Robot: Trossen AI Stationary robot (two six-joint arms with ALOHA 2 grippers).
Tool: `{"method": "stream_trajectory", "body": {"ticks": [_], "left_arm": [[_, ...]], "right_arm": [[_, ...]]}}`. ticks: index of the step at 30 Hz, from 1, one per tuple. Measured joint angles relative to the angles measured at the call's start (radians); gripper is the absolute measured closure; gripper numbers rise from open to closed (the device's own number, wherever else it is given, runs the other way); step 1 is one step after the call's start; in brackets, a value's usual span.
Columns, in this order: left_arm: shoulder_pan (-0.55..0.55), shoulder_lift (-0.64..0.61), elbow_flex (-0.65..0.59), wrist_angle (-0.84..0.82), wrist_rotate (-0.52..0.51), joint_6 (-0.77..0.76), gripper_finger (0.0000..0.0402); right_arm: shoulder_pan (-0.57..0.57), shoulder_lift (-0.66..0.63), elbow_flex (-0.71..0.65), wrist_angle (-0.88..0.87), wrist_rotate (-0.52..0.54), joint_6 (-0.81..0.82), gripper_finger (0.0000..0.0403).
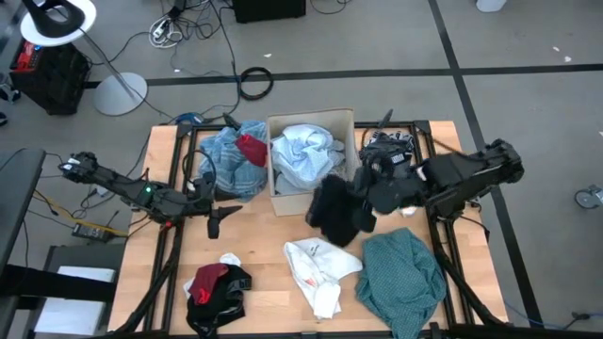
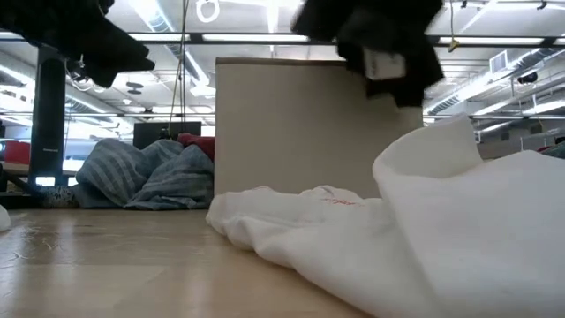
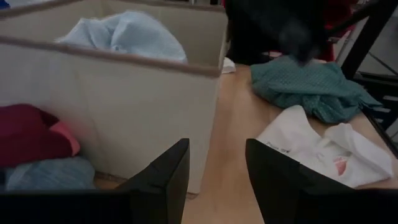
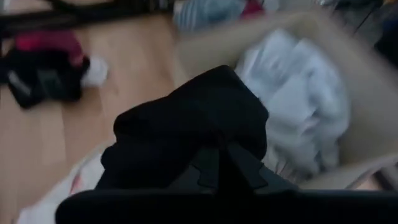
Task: Sort clothes
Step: Put the right black boxer into the bin, then put the bottom red sock into the bin
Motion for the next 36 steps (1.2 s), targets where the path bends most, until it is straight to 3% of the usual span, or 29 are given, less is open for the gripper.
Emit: {"method": "stream_trajectory", "body": {"ticks": [8,15,20,25,30,36], "left_arm": [[0.021,-0.016,-0.068,0.045,0.011,-0.017,0.0238],[0.028,-0.017,-0.078,0.04,0.021,-0.04,0.0239],[0.028,-0.016,-0.078,0.04,0.032,-0.04,0.0239],[0.028,-0.016,-0.078,0.037,0.037,-0.041,0.0239],[0.028,-0.016,-0.077,0.038,0.037,-0.048,0.0239],[0.012,-0.015,-0.025,-0.004,0.037,-0.046,0.0239]], "right_arm": [[-0.182,0.001,0.068,0.211,0.026,-0.268,0.0391],[-0.367,0.048,0.066,0.379,-0.082,-0.382,0.0385],[-0.45,0.124,0.066,0.357,-0.184,-0.364,0.0367],[-0.491,0.197,0.065,0.292,-0.287,-0.29,0.0323],[-0.505,0.21,0.065,0.218,-0.304,-0.258,0.027],[-0.486,0.139,0.065,0.131,-0.314,-0.228,0.0227]]}}
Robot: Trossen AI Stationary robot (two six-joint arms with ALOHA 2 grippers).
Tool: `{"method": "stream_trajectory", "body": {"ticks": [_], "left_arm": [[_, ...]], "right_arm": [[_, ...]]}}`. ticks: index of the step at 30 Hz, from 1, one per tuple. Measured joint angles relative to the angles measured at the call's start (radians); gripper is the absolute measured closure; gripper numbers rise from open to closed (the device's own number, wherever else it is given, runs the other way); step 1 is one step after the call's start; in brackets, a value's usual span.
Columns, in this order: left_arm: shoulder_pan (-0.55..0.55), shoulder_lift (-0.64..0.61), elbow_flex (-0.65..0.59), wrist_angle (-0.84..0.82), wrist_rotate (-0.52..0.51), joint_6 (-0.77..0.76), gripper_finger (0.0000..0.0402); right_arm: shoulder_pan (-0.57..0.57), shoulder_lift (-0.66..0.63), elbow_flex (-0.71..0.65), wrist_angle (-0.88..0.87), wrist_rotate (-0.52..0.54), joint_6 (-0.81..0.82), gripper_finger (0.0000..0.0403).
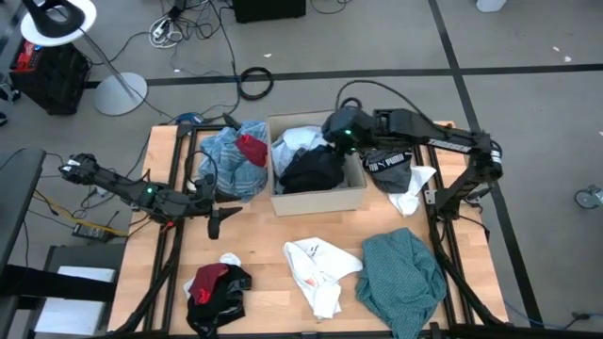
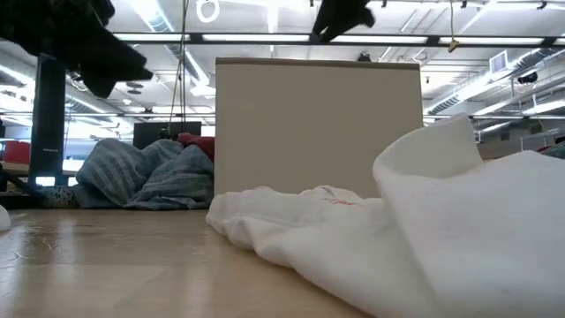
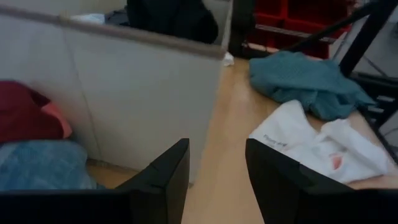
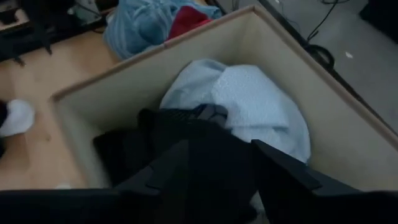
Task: Sort clothes
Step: Put the bottom red sock into the bin
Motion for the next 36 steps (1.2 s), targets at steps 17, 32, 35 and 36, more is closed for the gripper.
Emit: {"method": "stream_trajectory", "body": {"ticks": [17,32,35,36], "left_arm": [[-0.186,0.265,0.284,-0.461,0.11,-0.302,0.0239],[-0.264,0.567,0.386,-0.543,0.491,-0.691,0.0239],[-0.271,0.612,0.386,-0.543,0.526,-0.74,0.0239],[-0.271,0.626,0.386,-0.543,0.534,-0.752,0.0239]], "right_arm": [[0.481,-0.337,-0.48,-0.028,0.352,0.481,0.0216],[0.755,-0.348,-0.838,0.128,0.53,0.991,0.0218],[0.764,-0.334,-0.845,0.147,0.546,0.998,0.0218],[0.768,-0.333,-0.845,0.152,0.553,0.998,0.0218]]}}
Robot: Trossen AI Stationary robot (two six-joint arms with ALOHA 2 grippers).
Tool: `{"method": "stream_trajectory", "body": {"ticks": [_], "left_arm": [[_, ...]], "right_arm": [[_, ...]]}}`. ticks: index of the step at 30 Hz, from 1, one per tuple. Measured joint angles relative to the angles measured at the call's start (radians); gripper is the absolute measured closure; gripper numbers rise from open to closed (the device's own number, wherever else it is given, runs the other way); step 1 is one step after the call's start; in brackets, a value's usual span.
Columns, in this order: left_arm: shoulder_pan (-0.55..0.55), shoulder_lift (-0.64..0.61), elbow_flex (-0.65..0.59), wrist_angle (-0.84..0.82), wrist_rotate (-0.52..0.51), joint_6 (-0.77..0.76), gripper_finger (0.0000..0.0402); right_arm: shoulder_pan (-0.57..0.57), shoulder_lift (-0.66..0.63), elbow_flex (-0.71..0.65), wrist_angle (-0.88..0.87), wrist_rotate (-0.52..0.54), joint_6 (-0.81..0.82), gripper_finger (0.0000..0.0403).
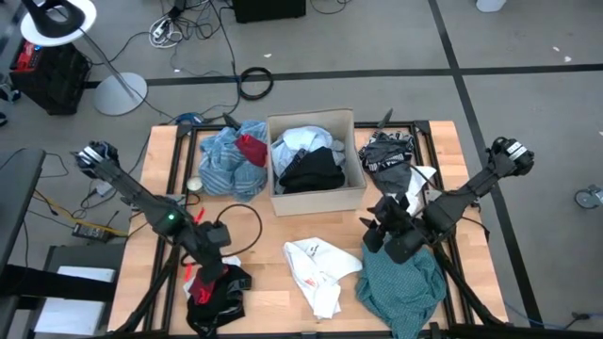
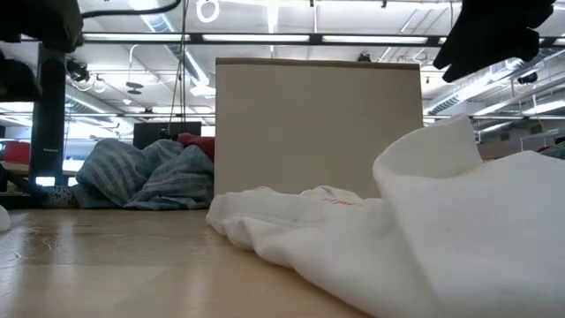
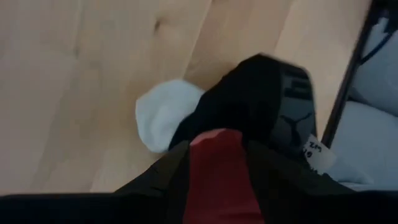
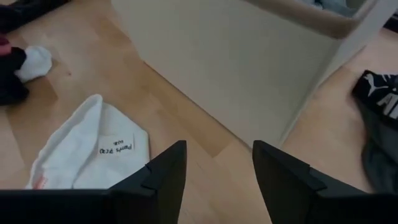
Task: Sort clothes
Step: Put the bottom red sock into the bin
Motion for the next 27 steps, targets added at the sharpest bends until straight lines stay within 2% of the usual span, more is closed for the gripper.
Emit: {"method": "stream_trajectory", "body": {"ticks": [4,7,10,13,14,21,24,27], "left_arm": [[0.0,0.061,0.0,0.0,0.029,-0.013,0.0241],[0.008,0.108,-0.001,0.007,0.076,-0.034,0.0262],[0.016,0.139,-0.001,0.025,0.119,-0.033,0.0309],[0.017,0.147,-0.002,0.042,0.123,-0.031,0.0377],[0.02,0.144,-0.001,0.048,0.12,-0.031,0.0387],[0.076,0.08,0.033,-0.007,0.101,0.013,0.0398],[0.11,0.051,0.12,-0.103,0.045,0.071,0.0399],[0.144,0.047,0.245,-0.245,-0.033,0.152,0.04]], "right_arm": [[0.003,0.0,0.0,0.021,0.025,-0.008,0.0221],[0.006,0.0,0.0,0.02,0.034,-0.019,0.0222],[0.01,0.0,0.0,0.019,0.037,-0.043,0.0223],[0.035,0.0,0.0,0.017,0.065,-0.051,0.0223],[0.045,0.0,0.0,0.017,0.074,-0.051,0.0223],[0.126,0.0,-0.021,0.024,0.078,-0.001,0.0224],[0.146,0.0,-0.072,0.059,0.065,0.047,0.0224],[0.151,0.0,-0.147,0.178,0.015,0.061,0.0224]]}}
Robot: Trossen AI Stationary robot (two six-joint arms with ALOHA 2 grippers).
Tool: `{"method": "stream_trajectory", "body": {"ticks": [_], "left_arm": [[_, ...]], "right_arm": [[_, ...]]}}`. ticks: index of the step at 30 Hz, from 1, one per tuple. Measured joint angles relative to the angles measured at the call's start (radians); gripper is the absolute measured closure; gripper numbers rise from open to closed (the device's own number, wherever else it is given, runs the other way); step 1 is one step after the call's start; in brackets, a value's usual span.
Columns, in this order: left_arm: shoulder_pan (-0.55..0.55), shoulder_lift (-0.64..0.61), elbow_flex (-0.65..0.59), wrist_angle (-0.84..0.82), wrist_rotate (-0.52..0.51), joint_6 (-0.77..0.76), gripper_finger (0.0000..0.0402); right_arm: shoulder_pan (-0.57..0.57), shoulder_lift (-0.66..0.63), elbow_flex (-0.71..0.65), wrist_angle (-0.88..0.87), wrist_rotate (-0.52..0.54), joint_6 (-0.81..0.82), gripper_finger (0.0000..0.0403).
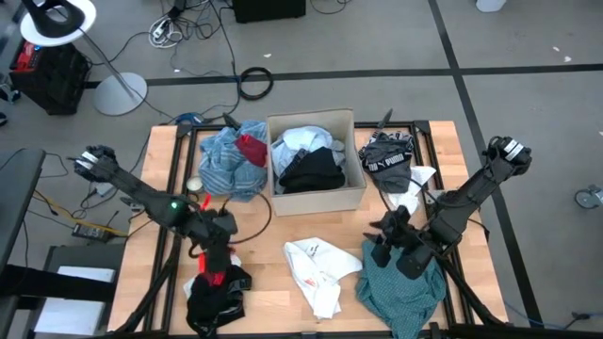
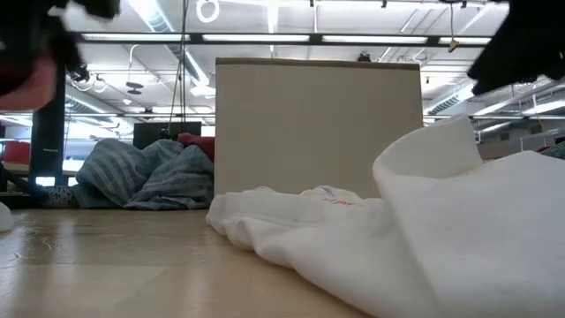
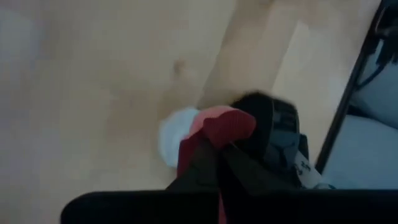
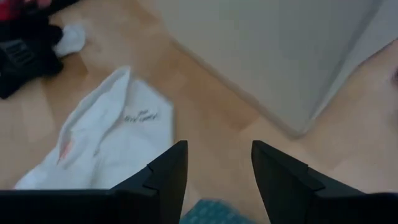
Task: Sort clothes
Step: Put the bottom red sock into the bin
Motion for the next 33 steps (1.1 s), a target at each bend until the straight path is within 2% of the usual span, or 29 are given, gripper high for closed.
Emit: {"method": "stream_trajectory", "body": {"ticks": [5,11,16,19,25,33], "left_arm": [[0.073,0.0,0.209,-0.111,-0.129,0.156,0.04],[0.214,0.007,0.394,-0.075,-0.213,0.42,0.0401],[0.391,0.052,0.478,0.031,-0.158,0.628,0.0401],[0.485,0.102,0.515,0.083,-0.106,0.717,0.0401],[0.628,0.197,0.569,0.192,-0.056,0.867,0.0395],[0.736,0.268,0.569,0.252,-0.05,0.943,0.037]], "right_arm": [[-0.033,0.0,-0.113,0.223,-0.11,-0.056,0.0224],[-0.088,0.016,-0.168,0.388,-0.16,-0.246,0.0226],[-0.145,0.104,-0.168,0.548,-0.188,-0.41,0.0227],[-0.194,0.163,-0.162,0.615,-0.255,-0.477,0.0227],[-0.273,0.284,-0.083,0.627,-0.382,-0.572,0.0227],[-0.337,0.458,0.056,0.6,-0.478,-0.692,0.0227]]}}
